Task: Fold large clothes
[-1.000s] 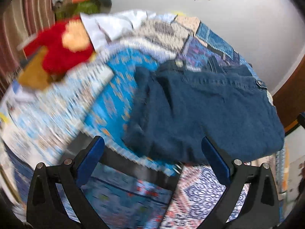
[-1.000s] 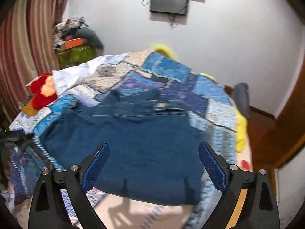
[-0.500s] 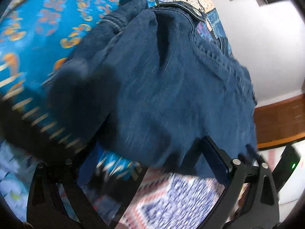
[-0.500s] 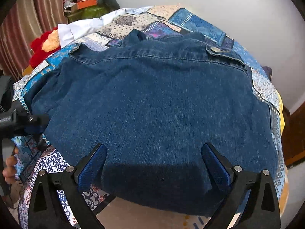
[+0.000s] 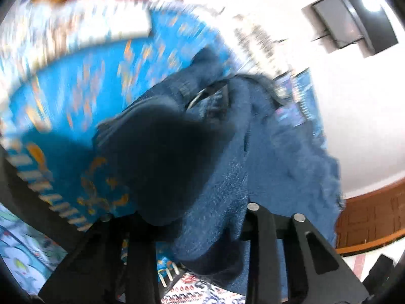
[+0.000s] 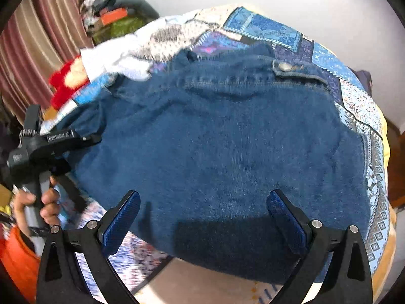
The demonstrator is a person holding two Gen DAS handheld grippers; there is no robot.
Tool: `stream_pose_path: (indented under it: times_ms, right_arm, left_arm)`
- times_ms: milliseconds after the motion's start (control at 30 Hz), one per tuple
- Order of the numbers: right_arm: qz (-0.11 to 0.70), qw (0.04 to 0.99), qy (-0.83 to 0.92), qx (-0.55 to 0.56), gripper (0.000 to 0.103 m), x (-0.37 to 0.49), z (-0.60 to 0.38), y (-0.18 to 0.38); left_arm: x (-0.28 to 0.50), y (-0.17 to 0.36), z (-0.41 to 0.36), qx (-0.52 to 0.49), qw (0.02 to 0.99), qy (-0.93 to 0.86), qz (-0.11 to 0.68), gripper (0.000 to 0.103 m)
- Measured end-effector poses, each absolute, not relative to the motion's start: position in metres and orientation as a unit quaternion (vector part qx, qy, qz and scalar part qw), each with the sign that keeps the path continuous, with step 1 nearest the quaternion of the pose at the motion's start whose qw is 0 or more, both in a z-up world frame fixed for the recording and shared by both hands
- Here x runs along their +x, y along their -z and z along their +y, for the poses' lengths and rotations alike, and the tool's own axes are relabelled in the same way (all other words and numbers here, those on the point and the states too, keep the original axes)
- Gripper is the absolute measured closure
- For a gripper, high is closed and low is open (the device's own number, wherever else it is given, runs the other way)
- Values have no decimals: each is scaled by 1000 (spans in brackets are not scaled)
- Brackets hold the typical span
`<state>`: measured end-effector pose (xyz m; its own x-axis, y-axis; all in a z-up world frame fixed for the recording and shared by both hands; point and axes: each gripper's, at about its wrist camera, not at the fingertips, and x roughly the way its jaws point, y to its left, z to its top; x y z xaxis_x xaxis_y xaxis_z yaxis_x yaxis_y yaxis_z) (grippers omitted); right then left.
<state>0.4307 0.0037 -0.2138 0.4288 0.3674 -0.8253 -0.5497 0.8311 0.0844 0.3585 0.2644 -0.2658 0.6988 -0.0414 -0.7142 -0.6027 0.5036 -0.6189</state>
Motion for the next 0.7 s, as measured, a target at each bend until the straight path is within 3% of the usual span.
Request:
stream_pose_path:
  times_ms: [233,567,700]
  right_arm:
    - [431,847,-301,-80,2,422,35,178]
    - [501,771,-356,-164,1,393,145,265]
    - [511,759,-364,-173,2,393,148,259]
  left_arm:
    - [330,184,263,-366,864,-196,284,74]
    - [307,166,266,-266,887,-239,291,75]
    - [314,154,249,-235,899,-235,285,75]
